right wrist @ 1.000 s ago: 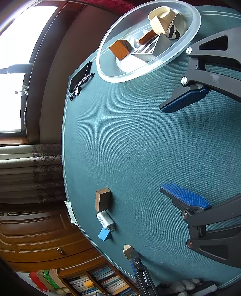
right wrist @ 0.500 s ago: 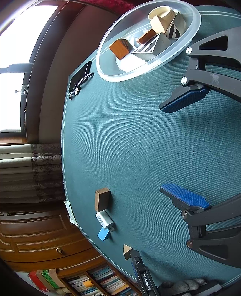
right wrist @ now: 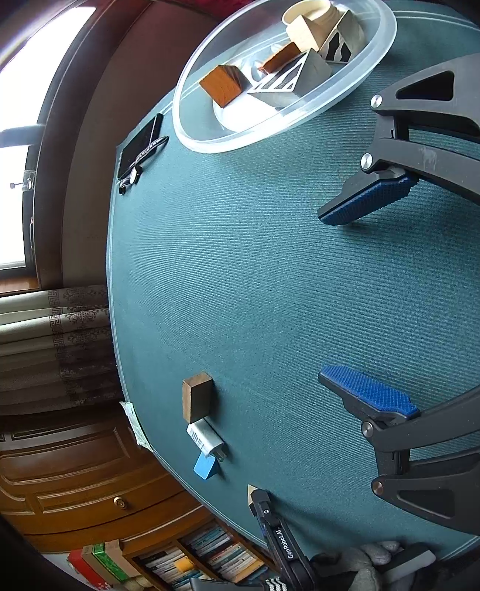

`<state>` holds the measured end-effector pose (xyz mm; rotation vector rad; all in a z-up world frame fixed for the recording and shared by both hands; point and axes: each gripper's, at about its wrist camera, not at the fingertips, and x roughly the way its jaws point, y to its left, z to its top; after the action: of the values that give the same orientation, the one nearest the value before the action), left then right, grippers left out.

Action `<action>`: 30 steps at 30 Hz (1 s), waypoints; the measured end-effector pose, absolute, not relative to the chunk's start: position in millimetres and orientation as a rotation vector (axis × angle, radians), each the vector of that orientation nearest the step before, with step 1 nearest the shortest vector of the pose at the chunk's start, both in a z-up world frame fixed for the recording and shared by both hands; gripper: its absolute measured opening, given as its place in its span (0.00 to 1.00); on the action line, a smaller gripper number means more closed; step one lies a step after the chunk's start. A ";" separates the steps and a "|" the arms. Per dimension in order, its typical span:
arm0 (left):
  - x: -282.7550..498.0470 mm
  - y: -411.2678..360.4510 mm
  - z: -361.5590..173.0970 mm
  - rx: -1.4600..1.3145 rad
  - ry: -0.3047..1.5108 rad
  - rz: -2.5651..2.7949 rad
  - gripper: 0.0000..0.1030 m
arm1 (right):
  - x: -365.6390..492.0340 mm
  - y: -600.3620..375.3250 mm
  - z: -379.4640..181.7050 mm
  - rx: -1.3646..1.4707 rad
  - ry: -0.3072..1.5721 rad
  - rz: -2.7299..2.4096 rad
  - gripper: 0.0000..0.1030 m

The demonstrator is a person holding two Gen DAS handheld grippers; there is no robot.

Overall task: Organize rigid objects
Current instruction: 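Grasp the long brown wooden block with the right gripper while the left holds the wedge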

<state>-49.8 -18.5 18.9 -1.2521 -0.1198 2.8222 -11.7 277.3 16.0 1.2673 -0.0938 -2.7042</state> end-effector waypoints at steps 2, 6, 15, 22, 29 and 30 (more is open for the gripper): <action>-48.5 -19.8 20.7 -1.242 -0.123 2.816 0.32 | -16.5 274.6 21.6 1.274 -0.107 -2.690 0.79; -46.5 -24.1 26.1 -1.220 -0.139 2.821 0.32 | -30.8 256.5 36.2 1.241 -0.085 -2.683 0.79; -45.8 -37.9 30.0 -1.215 -0.188 2.840 0.32 | -85.4 199.6 34.3 1.220 -0.150 -2.647 0.79; -46.6 -40.9 27.1 -1.221 -0.213 2.829 0.32 | -117.8 177.6 22.7 1.247 -0.191 -2.674 0.79; -47.3 -41.5 23.2 -1.229 -0.208 2.840 0.32 | -134.8 167.1 16.3 1.262 -0.203 -2.691 0.79; -46.9 -41.3 22.6 -1.228 -0.205 2.842 0.32 | -136.7 165.3 15.6 1.263 -0.200 -2.691 0.79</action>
<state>-46.9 -41.3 22.6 -1.2283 -0.2047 2.8419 -136.7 165.3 15.6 1.2629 -0.1999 -2.6911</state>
